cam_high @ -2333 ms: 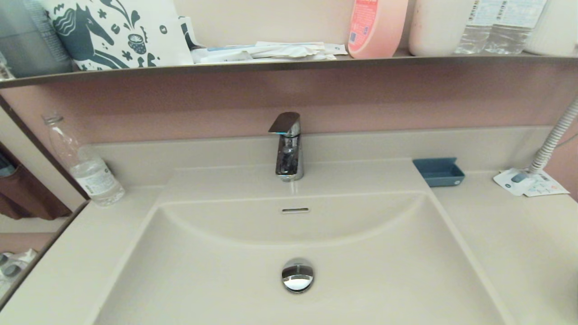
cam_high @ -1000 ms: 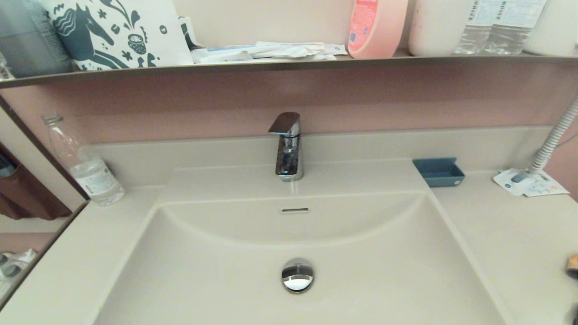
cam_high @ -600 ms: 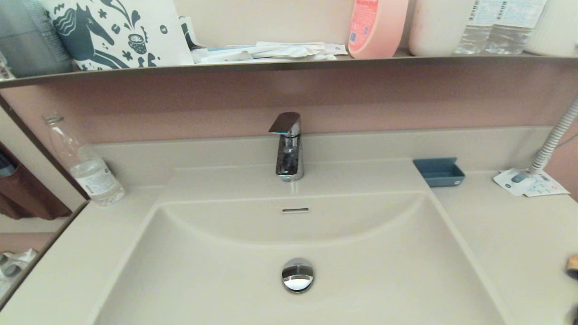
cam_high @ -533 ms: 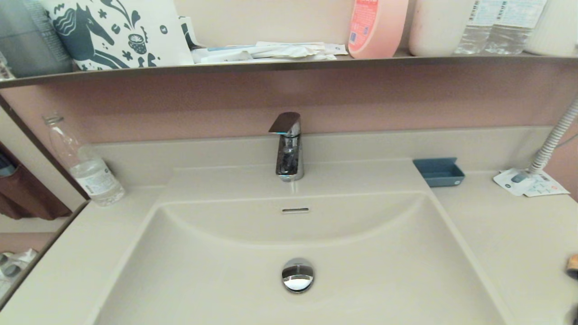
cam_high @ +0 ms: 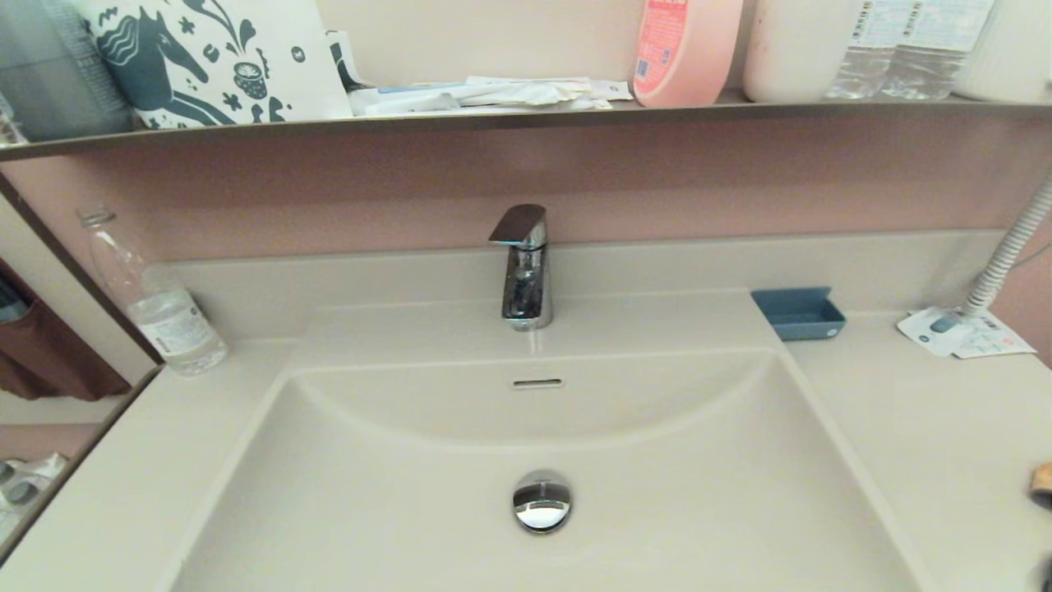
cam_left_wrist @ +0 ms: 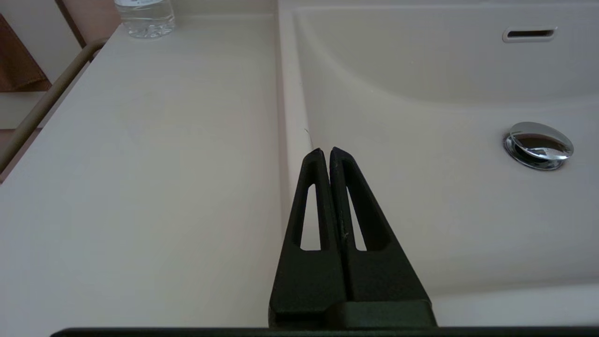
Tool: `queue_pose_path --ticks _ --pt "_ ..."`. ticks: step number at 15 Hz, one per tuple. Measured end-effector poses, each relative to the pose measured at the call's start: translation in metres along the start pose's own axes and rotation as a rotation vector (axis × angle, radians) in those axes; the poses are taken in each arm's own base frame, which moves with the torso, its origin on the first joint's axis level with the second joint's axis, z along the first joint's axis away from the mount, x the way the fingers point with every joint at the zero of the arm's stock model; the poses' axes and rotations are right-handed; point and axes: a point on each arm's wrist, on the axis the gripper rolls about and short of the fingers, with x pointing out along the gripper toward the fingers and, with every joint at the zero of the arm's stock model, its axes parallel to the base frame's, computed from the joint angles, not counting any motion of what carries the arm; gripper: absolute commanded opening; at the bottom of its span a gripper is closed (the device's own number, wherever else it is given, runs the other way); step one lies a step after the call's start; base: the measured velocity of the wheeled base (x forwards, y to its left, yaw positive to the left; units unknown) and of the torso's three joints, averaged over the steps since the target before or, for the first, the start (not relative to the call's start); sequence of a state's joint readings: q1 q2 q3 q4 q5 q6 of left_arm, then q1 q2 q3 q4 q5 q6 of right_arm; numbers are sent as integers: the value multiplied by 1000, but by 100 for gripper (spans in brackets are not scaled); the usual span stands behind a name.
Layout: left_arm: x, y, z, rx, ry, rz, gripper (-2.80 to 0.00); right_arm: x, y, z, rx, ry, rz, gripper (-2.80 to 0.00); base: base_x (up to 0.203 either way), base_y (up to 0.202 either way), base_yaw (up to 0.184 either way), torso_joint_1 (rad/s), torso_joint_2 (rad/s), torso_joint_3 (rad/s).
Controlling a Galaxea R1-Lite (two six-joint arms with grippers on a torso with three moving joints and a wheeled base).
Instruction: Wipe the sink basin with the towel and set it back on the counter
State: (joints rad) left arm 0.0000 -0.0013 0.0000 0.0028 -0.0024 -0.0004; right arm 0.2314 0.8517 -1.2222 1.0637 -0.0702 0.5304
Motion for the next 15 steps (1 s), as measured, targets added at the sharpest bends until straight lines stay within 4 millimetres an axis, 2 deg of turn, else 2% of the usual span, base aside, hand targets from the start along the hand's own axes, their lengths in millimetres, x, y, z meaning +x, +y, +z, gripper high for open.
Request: queue_pose_path --ticks 4,8,11,13,15 --pt "0 0 0 0 0 0 -280 -49 -29 -54 88 -237 -41 -280 0 0 0 0 0 0" --pt "0 0 0 0 0 -1 -280 -76 -46 -117 -32 -457 -82 -280 0 0 0 0 0 0" --pt "0 0 0 0 0 -1 -280 -67 -56 -144 -153 -576 -84 -280 0 0 0 0 0 0" --pt "0 0 0 -1 0 0 -280 -46 -62 -153 -208 -636 -81 -280 0 0 0 0 0 0" --pt "0 0 0 0 0 -1 -280 -21 -66 -154 -228 -695 -69 -280 0 0 0 0 0 0"
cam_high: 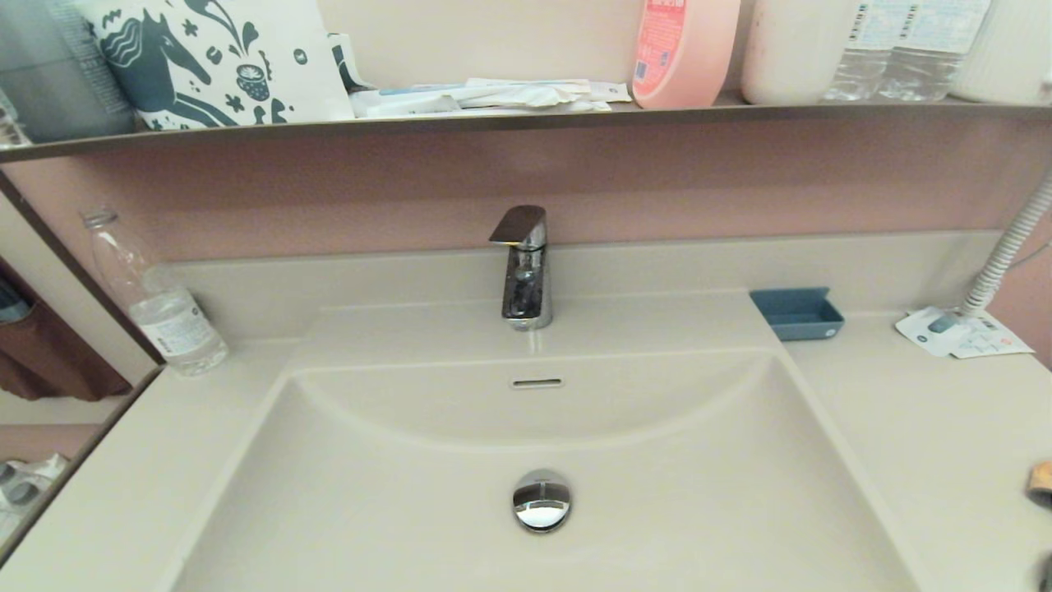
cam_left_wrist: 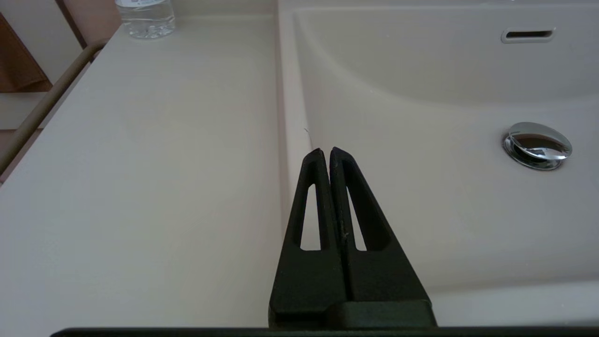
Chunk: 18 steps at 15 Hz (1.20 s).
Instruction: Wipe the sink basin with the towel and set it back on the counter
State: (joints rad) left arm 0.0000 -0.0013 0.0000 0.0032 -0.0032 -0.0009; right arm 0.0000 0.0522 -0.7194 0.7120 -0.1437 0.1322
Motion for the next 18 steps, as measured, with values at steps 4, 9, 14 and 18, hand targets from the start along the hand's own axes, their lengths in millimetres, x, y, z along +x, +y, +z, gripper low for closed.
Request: queue_pose_path --ticks 4,9,14,18 --pt "0 0 0 0 0 1 -280 56 2 -52 -61 -28 33 -280 0 0 0 0 0 0" --pt "0 0 0 0 0 0 -280 83 2 -88 -137 -70 86 -280 0 0 0 0 0 0" --pt "0 0 0 0 0 1 -280 87 2 -97 -144 -53 119 -280 0 0 0 0 0 0" --pt "0 0 0 0 0 1 -280 87 2 -100 -134 -37 120 -280 0 0 0 0 0 0"
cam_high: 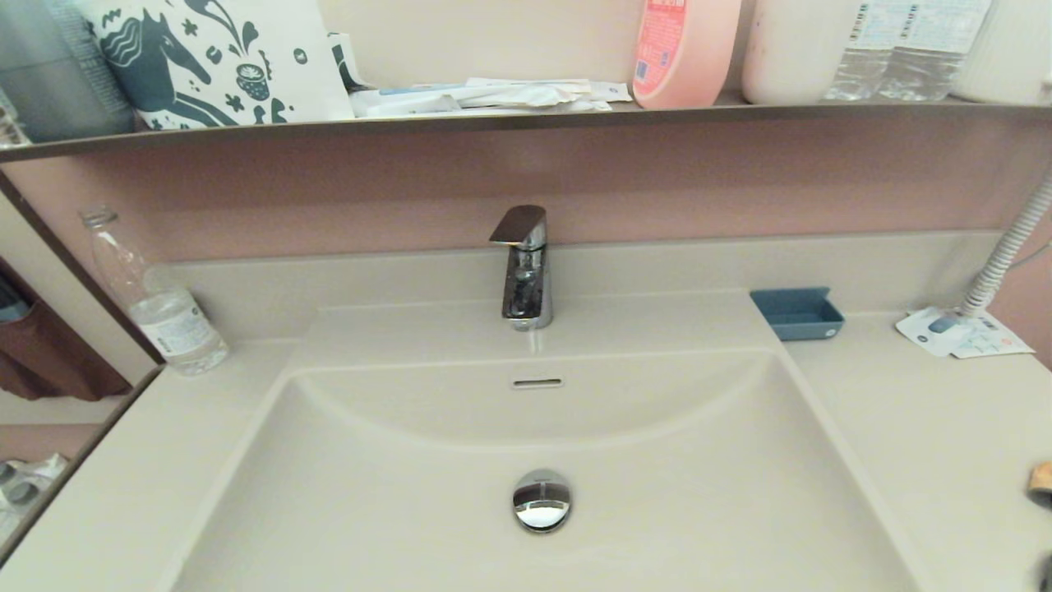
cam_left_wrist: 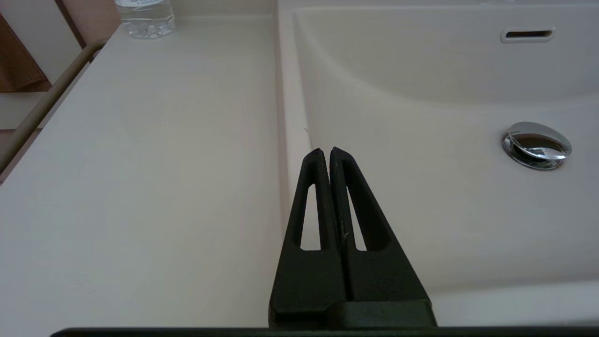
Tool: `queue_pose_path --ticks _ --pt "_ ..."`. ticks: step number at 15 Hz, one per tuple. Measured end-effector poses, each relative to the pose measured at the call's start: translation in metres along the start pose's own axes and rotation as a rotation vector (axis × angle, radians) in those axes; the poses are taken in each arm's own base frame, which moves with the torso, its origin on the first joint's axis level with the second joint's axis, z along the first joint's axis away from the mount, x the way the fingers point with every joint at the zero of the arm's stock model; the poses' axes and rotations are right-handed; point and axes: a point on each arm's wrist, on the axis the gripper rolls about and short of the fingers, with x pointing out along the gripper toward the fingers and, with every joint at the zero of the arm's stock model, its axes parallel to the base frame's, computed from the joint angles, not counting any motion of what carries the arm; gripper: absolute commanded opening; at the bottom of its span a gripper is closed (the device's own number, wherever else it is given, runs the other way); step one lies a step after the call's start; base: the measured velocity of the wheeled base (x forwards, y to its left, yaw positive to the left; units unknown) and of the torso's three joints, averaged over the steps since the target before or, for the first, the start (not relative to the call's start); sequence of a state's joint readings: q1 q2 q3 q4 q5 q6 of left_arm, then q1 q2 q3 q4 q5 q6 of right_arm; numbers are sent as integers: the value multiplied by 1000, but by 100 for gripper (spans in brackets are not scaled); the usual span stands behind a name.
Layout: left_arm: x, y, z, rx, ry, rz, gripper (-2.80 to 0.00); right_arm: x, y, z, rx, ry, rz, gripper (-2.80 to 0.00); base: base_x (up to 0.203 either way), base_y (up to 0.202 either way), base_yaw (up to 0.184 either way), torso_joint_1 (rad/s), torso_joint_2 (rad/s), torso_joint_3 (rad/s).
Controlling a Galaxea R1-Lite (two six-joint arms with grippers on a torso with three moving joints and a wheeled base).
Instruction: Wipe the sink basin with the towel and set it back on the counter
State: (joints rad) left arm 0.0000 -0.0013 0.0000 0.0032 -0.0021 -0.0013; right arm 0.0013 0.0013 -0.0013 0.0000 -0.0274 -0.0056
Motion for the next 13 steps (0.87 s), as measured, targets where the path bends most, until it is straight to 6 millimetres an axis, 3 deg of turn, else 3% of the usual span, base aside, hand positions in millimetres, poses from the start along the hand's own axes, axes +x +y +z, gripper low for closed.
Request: queue_pose_path --ticks 13 --pt "0 0 0 0 0 -1 -280 0 0 0 31 0 -1 -280 0 0 0 0 0 0"
